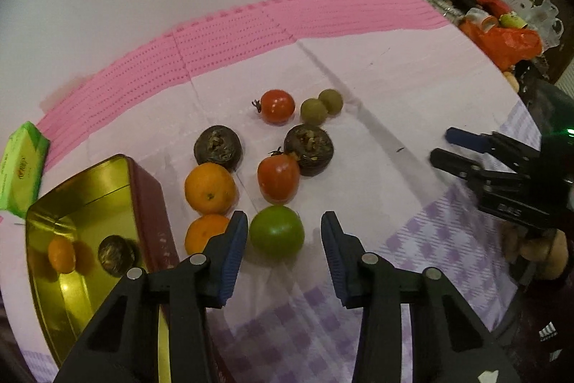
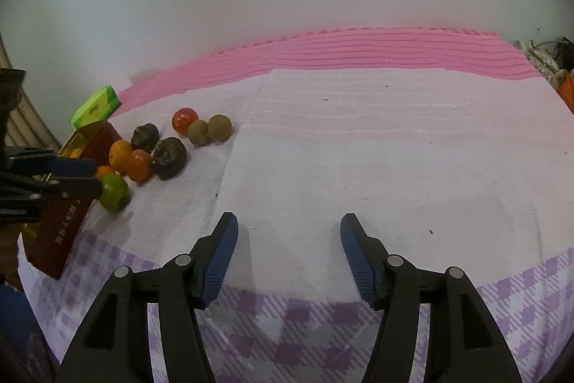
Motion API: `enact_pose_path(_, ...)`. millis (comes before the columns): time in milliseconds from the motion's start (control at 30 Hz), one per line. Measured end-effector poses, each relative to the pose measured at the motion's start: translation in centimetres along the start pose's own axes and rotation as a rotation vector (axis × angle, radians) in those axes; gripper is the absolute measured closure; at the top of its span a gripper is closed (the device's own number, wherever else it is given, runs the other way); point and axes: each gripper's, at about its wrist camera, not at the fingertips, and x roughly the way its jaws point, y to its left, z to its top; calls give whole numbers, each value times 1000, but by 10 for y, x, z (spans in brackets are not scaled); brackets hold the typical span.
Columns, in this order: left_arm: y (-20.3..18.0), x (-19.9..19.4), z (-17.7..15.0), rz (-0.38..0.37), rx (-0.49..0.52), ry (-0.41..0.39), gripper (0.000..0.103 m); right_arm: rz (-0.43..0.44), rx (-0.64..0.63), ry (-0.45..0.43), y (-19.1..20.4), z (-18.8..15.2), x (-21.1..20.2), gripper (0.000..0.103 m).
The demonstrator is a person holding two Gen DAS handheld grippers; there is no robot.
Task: Organize fruits
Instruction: 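Grasp the green lime with the left gripper while the right gripper grasps a red tomato, then carry the green lime into the tin with the left gripper and open it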
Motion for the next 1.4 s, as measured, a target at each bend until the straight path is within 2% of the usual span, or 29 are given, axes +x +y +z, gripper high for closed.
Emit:
enact_pose_path(100, 0, 15, 2, 25, 12, 33, 65, 7, 6, -1, 0, 0, 0, 42)
enact_pose_path(167, -2, 23, 0, 33, 28, 43, 71, 9, 9, -1, 0, 1, 0, 42)
enact_pose_path(267, -7, 21, -8, 51, 25, 10, 72, 10, 10, -1, 0, 1, 0, 42)
enact_pose_path(433, -3, -14, -33, -11, -162, -53, 72, 20, -2, -13, 3, 1, -2, 42)
enact_pose_path(500, -4, -35, -47, -25, -207, -77, 72, 39, -55, -21, 12, 0, -7, 42)
enact_pose_path(600, -3, -59, -64, -73, -266, -95, 72, 138, -175, -31, 40, 7, -15, 42)
enact_pose_path(667, -3, -75, -75, -70, -278, -110, 72, 225, -279, -17, 67, 17, -19, 42)
enact_pose_path(767, 1, -91, -86, -64, -301, -122, 72, 274, -531, 17, 118, 31, -14, 44)
enact_pose_path(867, 3, -103, -93, -54, -322, -132, 72, 279, -690, 60, 148, 41, 0, 52)
enact_pose_path(1067, 14, -120, -102, -61, -357, -160, 72, 260, -904, 194, 182, 55, 50, 54)
enact_pose_path(1233, 22, -126, -105, -59, -366, -177, 72, 246, -958, 253, 184, 61, 76, 54)
enact_pose_path(1333, 25, -128, -107, -60, -375, -185, 72, 227, -972, 293, 182, 65, 88, 66)
enact_pose_path(1400, 29, -129, -107, -62, -381, -191, 72, 228, -979, 312, 183, 66, 92, 66)
